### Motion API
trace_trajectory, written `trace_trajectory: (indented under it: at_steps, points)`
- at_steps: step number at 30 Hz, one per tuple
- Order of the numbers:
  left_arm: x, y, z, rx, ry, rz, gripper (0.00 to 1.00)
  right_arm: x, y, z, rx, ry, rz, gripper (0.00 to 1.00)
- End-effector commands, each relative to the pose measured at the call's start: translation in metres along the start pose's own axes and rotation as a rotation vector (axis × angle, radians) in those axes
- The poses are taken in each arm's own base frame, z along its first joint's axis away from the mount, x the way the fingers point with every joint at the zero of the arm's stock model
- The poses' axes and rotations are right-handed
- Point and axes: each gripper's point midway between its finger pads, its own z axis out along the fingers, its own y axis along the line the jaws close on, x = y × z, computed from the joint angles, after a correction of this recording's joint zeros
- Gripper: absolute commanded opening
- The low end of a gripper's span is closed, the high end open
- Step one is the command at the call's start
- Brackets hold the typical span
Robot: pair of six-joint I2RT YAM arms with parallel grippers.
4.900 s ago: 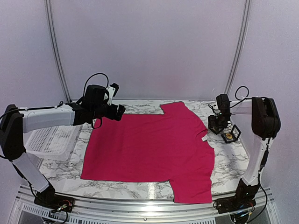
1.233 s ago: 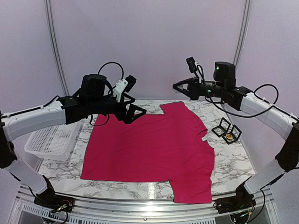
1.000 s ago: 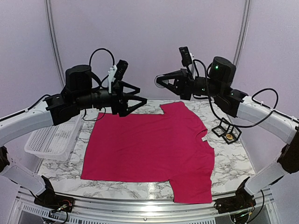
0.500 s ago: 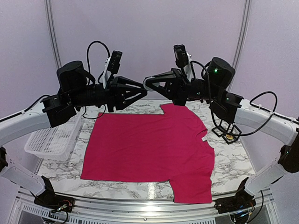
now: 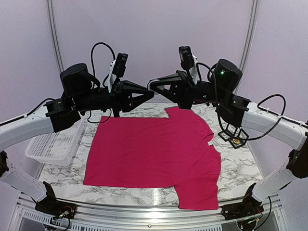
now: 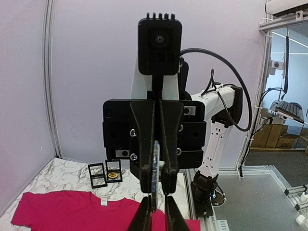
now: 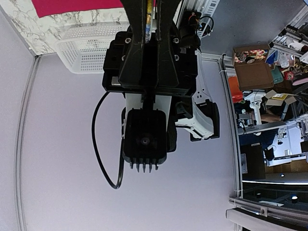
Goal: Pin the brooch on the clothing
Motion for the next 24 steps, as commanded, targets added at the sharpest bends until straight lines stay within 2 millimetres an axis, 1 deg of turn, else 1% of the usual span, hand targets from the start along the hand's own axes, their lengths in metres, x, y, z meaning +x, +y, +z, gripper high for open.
trace_trajectory:
  at_steps: [1,3,7,9,10,14,22,24]
  points:
    - [-0.021,-0.011,0.002,0.029,-0.06,0.07,0.13,-0.018,0.007,0.001,-0.011,-0.026,-0.037,0.0]
    - [-0.022,-0.012,0.001,0.027,-0.065,0.076,0.13,-0.018,0.007,0.001,-0.012,-0.025,-0.037,0.0]
    - [-0.023,-0.012,0.002,0.027,-0.07,0.08,0.05,-0.015,0.005,0.002,-0.006,-0.017,-0.032,0.0]
    - [-0.023,-0.014,0.002,0.035,-0.073,0.082,0.04,-0.013,0.004,0.003,-0.003,-0.012,-0.027,0.0]
    - [-0.023,-0.016,0.002,0.043,-0.074,0.083,0.04,-0.012,0.003,0.003,-0.004,-0.009,-0.025,0.0]
    - [-0.024,-0.022,-0.001,0.073,-0.087,0.09,0.14,-0.008,0.001,0.004,0.0,-0.002,-0.023,0.0]
    - [-0.022,-0.025,-0.002,0.086,-0.092,0.101,0.16,-0.008,-0.001,0.005,0.002,0.002,-0.024,0.0]
    - [-0.023,-0.025,-0.002,0.086,-0.094,0.101,0.11,-0.008,-0.001,0.005,0.004,0.004,-0.02,0.0]
